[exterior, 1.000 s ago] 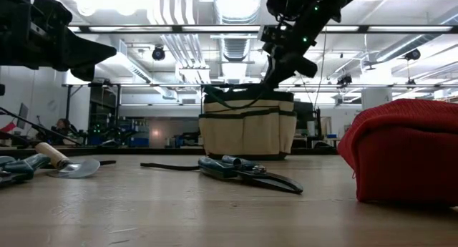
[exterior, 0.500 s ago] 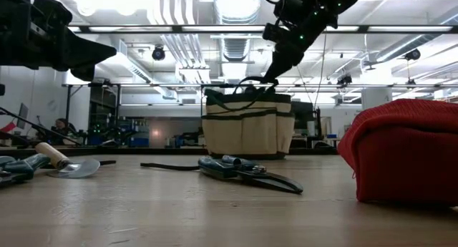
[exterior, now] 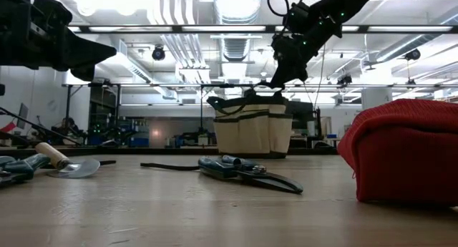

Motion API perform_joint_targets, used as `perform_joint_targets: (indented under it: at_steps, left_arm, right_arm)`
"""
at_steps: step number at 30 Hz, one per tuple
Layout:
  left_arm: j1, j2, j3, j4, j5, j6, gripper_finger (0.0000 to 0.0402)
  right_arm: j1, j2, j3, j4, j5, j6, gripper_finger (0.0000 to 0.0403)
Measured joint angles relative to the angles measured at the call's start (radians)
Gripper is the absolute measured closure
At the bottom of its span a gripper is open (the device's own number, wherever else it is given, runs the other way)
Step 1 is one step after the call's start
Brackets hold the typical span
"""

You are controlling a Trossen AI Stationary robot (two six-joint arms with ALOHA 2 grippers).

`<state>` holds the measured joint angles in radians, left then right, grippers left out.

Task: Pick & Place Garden tools in Gardening bag
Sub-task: Prepare the gardening bag

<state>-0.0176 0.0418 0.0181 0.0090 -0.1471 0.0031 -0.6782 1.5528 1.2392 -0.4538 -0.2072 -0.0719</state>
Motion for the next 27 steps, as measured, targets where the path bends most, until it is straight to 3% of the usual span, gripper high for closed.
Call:
perform_joint_targets:
  at_steps: [13,15,22,27]
  left_arm:
    - [0.000,0.000,0.000,0.000,0.000,0.000,0.0387]
    - [0.000,0.000,0.000,0.000,0.000,0.000,0.0387]
    - [0.000,0.000,0.000,0.000,0.000,0.000,0.0387]
    - [0.000,0.000,0.000,0.000,0.000,0.000,0.0387]
  right_arm:
    - [-0.018,0.000,-0.003,0.019,0.031,0.079,0.0376]
    - [-0.019,0.000,-0.003,0.011,0.074,0.079,0.0376]
    - [-0.020,0.000,-0.005,-0.062,0.385,0.066,0.0354]
    - [-0.018,0.000,-0.005,-0.077,0.401,0.065,0.0322]
